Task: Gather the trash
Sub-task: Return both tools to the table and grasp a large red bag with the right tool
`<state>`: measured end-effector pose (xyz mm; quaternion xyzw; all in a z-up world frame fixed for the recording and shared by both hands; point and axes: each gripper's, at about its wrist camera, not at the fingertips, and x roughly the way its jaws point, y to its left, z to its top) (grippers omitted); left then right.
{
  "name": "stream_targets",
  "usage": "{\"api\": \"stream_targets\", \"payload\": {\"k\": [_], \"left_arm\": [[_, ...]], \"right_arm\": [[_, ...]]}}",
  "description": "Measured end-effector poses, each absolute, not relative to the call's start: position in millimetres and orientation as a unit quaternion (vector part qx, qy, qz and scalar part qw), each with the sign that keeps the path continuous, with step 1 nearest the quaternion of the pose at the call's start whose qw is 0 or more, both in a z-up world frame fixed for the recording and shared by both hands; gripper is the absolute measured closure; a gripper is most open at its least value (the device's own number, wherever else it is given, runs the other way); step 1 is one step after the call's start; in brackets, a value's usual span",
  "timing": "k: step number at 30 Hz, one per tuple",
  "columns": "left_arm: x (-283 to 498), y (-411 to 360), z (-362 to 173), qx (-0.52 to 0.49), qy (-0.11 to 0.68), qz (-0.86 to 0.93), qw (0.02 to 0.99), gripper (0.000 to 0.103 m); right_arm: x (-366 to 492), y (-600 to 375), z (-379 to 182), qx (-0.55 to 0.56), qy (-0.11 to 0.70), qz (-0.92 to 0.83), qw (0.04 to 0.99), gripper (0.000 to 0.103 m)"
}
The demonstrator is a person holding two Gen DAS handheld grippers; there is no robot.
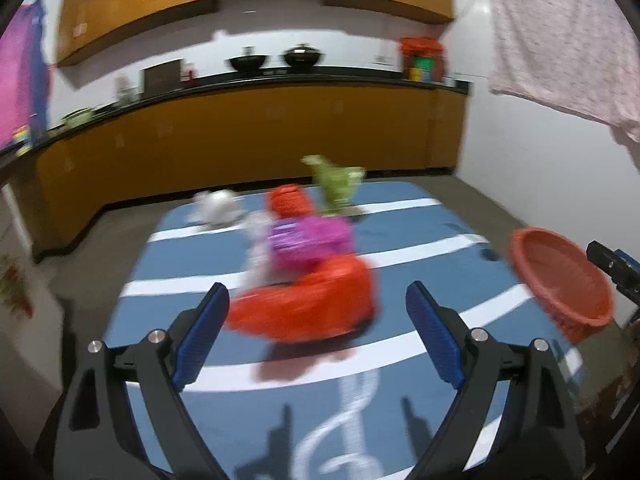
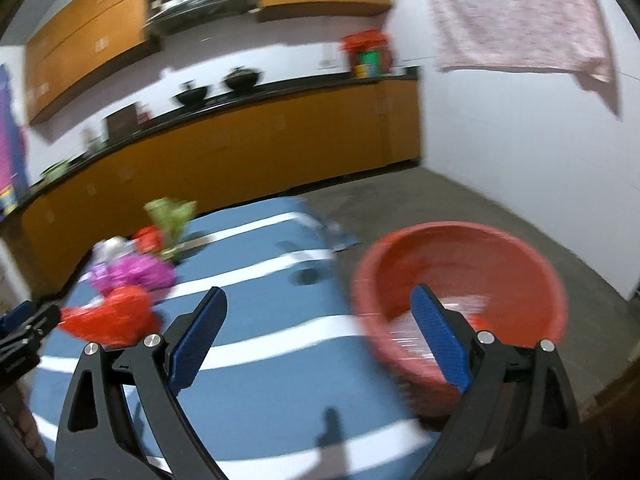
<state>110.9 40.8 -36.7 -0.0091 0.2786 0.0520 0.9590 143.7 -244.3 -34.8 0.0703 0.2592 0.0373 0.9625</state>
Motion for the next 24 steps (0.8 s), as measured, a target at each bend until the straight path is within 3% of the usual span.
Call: {"api": "stream_targets", "payload": {"k": [11,24], "left_arm": [[80,145,-49,-0.049,0.275,0.158,0.947,0.008],[76,198,-65,-0.085,0.29,0.184,0.935,0.008]], "right_arm": [[187,-87,-44,0.035,0.306,0.168,0.936,0.01],[231,-27,-84,0.025,0.375,0.152,0.914,0.01]]}}
